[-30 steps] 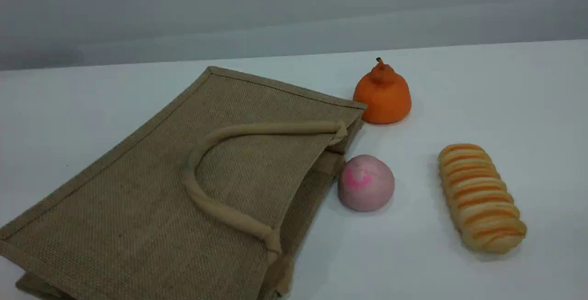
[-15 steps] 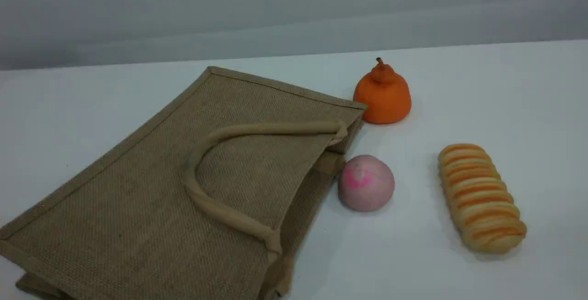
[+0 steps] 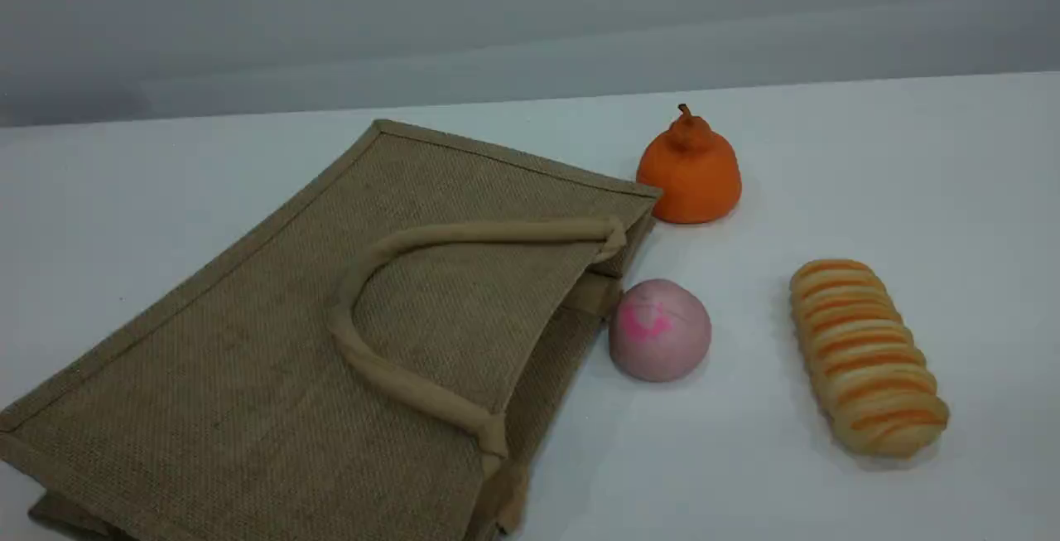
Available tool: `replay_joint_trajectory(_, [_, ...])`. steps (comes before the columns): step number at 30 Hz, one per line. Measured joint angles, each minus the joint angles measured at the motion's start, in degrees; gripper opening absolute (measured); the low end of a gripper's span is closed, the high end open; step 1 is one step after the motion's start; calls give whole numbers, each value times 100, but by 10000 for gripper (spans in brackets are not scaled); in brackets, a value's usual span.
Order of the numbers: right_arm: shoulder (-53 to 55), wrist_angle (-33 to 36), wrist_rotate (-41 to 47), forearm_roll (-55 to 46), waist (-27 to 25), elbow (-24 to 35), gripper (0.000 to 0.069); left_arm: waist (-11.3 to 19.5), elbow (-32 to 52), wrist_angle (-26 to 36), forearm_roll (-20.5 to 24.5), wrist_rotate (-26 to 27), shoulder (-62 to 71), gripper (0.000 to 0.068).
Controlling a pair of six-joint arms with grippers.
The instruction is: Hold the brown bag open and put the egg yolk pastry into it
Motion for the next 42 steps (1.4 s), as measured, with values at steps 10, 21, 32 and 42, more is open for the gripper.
replay_joint_trajectory(10, [0, 0, 0, 74, 0, 0, 444, 0, 223, -175, -18, -47, 0, 499])
replay_joint_trajectory(21, [0, 0, 6, 74, 0, 0, 444, 0, 223, -155, -18, -47, 0, 499])
replay_joint_trajectory(32, [-7, 0, 2, 119, -772, 0, 444, 0, 223, -151, -18, -42, 0, 499])
replay_joint_trajectory(42, [-22, -5, 2, 135, -2841, 0, 444, 134, 223, -149, -18, -42, 0, 499])
